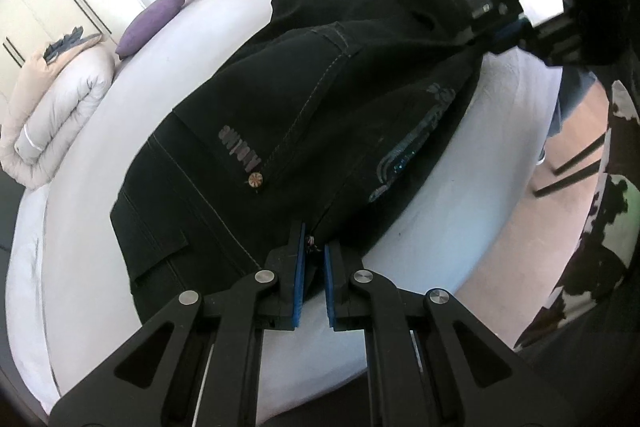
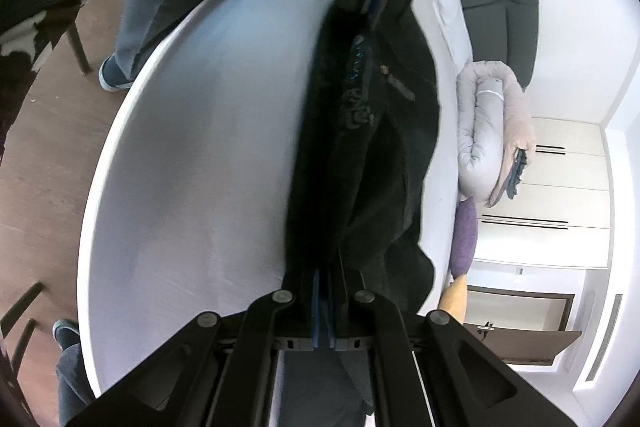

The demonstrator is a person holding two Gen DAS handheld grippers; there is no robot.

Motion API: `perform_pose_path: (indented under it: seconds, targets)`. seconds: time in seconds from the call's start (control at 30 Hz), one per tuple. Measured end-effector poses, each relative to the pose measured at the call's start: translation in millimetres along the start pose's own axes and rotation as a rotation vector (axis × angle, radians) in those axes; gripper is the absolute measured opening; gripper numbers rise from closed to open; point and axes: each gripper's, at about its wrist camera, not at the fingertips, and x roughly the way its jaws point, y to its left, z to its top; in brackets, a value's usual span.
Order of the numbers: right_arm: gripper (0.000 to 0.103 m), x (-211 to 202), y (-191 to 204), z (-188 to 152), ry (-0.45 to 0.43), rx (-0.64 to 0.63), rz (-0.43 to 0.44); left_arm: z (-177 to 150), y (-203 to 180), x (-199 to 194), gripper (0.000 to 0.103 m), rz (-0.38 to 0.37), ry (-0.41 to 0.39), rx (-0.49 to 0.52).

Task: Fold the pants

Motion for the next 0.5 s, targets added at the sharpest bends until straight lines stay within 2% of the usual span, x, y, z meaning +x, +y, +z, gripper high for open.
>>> perform_pose_path:
  seconds: [0.13,0.2,0.3,0.4,0.5]
  targets:
    - [0.004,9,-3,3,0.012,0.046,0.015,-2,-2,1,0.009,0.025,-0.002,0.008]
    - [0.004,4,3,-3,0.018,0.063,0.013,-1,-2,-1,0.011,0.041,0.023,0.018]
    - [0.004,2,6,-3,0.025,0.084,0.006,-4,-1,-13,0.013,0.026,0.053,-0.005]
    - [0.005,5,6,2,0.027,0.109,0.006,-10,8,-28,0.013,0.044,0.069,-0.069]
    - [0.006,4,10,3,0.029,0.121,0.002,6,23,-39,0.013,0.042,0.007,-0.189]
